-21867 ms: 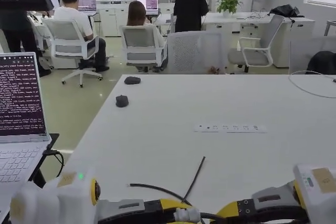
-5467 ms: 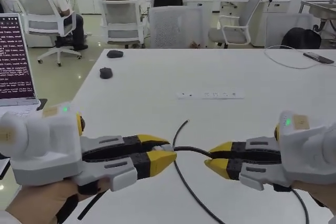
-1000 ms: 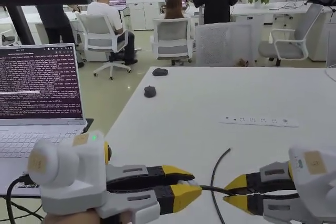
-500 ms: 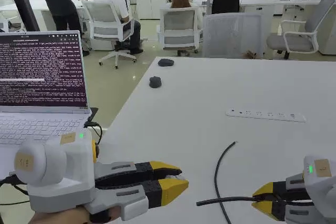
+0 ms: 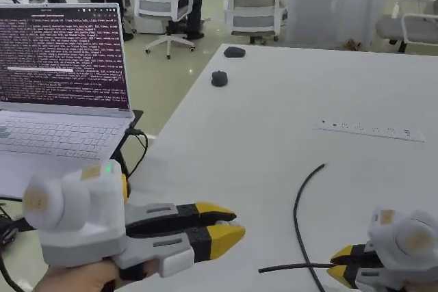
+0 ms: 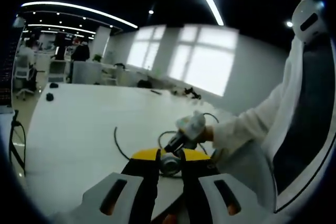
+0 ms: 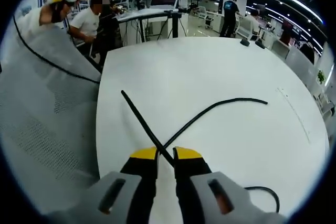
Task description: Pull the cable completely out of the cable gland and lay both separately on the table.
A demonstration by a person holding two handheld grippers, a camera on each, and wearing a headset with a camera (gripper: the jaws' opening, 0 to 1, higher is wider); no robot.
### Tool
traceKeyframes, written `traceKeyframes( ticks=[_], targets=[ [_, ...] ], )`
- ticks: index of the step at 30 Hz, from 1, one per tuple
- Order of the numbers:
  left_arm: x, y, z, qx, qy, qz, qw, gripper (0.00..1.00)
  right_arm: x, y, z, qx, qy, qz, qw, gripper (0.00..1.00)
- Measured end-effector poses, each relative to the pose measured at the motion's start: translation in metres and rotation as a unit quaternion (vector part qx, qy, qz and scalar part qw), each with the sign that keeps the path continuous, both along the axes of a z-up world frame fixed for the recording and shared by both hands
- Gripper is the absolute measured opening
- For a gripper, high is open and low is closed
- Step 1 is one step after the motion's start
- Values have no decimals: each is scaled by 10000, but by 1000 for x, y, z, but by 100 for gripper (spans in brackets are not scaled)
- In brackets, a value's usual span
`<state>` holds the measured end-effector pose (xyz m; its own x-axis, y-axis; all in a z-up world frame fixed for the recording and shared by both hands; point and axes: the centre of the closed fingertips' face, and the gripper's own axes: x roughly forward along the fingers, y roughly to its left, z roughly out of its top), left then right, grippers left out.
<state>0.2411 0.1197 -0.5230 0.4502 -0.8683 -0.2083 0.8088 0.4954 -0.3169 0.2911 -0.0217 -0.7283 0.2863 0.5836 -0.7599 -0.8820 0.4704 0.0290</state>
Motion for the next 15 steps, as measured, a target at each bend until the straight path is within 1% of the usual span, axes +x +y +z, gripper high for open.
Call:
traceKeyframes(
  ticks=[4,6,7,8,9,10,11,13,15],
  targets=[
    [4,4,-9,38,107,55,9999,17,-2,2,-10,1,165,40,9999,11],
    [6,4,-11,30,143,69,9999,17,-4,4,-14,29,285,33,9996,12],
    [6,4,-12,25,161,73,9998,17,-4,5,-16,96,384,-33,9992,11],
    [8,4,-15,26,191,80,9998,17,-4,5,-16,173,426,-112,9989,6],
    [10,5,-16,30,208,83,9997,17,0,7,-15,307,410,-272,9983,3],
    [11,4,-18,31,231,84,9997,17,1,6,-15,316,397,-318,9982,1],
    [12,4,-19,32,247,79,9997,17,2,6,-16,323,415,-303,9982,2],
    [16,3,-23,37,291,57,9996,17,3,7,-16,438,464,-370,9973,6],
    [20,0,-27,75,339,19,9994,17,3,7,-15,481,470,-408,9969,7]
  ],
)
